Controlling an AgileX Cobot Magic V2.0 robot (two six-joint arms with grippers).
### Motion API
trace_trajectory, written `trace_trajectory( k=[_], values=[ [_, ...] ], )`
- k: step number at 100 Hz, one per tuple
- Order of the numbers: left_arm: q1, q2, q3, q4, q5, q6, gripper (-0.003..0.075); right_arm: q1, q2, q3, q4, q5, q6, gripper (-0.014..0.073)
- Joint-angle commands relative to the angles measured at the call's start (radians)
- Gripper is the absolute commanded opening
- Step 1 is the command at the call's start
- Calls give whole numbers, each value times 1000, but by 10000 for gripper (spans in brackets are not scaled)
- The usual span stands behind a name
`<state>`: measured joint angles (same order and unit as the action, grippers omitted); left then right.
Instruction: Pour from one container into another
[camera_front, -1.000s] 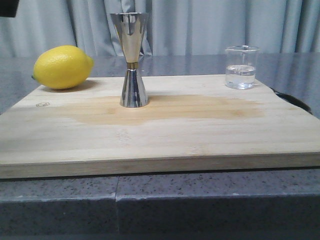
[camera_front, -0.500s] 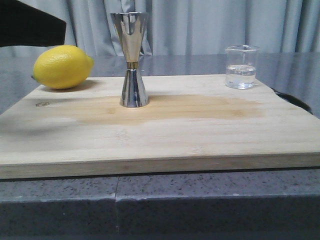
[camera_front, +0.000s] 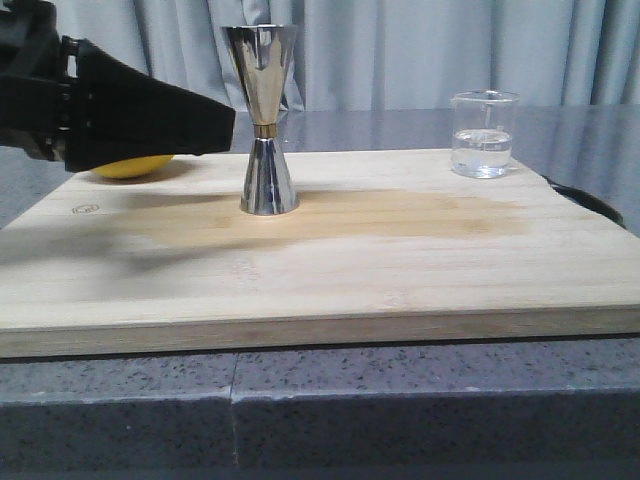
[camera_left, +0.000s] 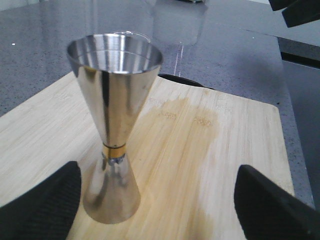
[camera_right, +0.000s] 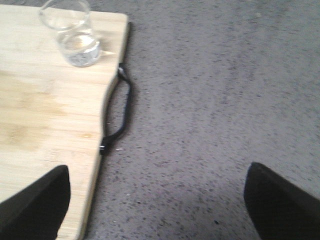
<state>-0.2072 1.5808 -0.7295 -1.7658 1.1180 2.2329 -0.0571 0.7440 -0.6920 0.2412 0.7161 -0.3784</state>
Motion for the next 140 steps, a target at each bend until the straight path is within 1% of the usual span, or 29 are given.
trace_trajectory(
  k=[1,22,42,53,66,76,94,104,114,140],
  values=[
    [-21,4,-59,-84,62,6,575,14,12,-35,50,-72,-49,618],
    [-70,91,-163,-84,62,6,574,50,12,-35,50,-85,-50,618],
    [-104,163,-237,-84,64,3,570,53,12,-35,50,-82,-50,618],
    [-108,170,-241,-84,61,3,521,53,12,-35,50,-81,-50,618],
    [-108,170,-241,-84,65,3,400,53,12,-35,50,-81,-50,618],
    [-108,170,-241,-84,71,3,330,53,12,-35,50,-77,-50,618],
    [-108,170,-241,-84,71,3,240,53,12,-35,50,-77,-50,618],
    [-108,170,-243,-84,86,3,220,53,12,-35,50,-77,-50,618],
    [-108,170,-253,-84,152,3,220,53,12,-35,50,-77,-50,618],
    [-108,168,-272,-84,152,-14,220,53,12,-35,50,-77,-50,618]
  ],
)
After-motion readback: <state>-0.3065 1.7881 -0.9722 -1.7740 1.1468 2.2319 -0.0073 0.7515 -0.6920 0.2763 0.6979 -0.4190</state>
